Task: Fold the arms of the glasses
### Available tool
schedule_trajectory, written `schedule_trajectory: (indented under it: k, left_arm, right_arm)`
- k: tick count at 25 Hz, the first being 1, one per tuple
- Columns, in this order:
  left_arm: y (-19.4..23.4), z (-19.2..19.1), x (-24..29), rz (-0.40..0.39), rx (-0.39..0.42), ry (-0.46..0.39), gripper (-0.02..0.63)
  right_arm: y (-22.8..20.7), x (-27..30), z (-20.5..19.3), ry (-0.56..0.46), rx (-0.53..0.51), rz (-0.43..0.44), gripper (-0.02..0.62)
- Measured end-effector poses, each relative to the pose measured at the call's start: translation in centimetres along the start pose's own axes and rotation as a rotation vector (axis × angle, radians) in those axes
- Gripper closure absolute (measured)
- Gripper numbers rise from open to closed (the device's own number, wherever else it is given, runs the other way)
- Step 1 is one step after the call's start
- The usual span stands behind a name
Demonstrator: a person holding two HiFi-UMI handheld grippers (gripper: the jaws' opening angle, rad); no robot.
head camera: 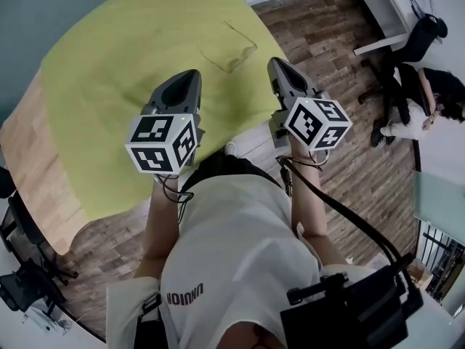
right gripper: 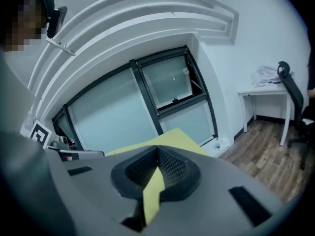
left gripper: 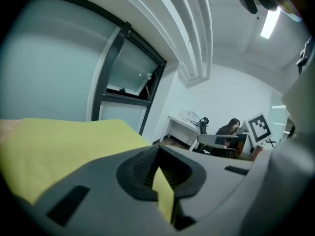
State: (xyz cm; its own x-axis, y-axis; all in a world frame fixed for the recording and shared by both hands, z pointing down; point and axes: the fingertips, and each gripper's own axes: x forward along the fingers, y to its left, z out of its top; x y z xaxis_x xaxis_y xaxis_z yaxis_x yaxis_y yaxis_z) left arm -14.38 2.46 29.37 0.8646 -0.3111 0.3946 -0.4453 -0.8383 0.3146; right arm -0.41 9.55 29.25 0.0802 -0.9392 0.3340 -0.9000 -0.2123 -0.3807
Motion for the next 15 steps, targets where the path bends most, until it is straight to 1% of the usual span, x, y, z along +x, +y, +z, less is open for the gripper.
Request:
schedule_trajectory:
  k: [3, 8, 15]
  left_arm:
    - [0.3, -0.9, 0.0, -0.011, -0.010, 0.018, 0.594]
    - [0.7, -3.4, -0.5, -0.024, -0.045, 0.055, 0.594]
    - [0.0, -4.0, 0.4, -0.032, -0.061, 0.066, 0.594]
  right_arm:
    - [0.0, 0.2, -0.7, 0.005, 0.011, -0.013, 0.574]
    - [-0.1, -0.4, -2.5, 0.029, 0.005, -0.050, 0.574]
    - [-1.7, -0.7, -2.8, 0.051, 0.006, -0.087, 0.574]
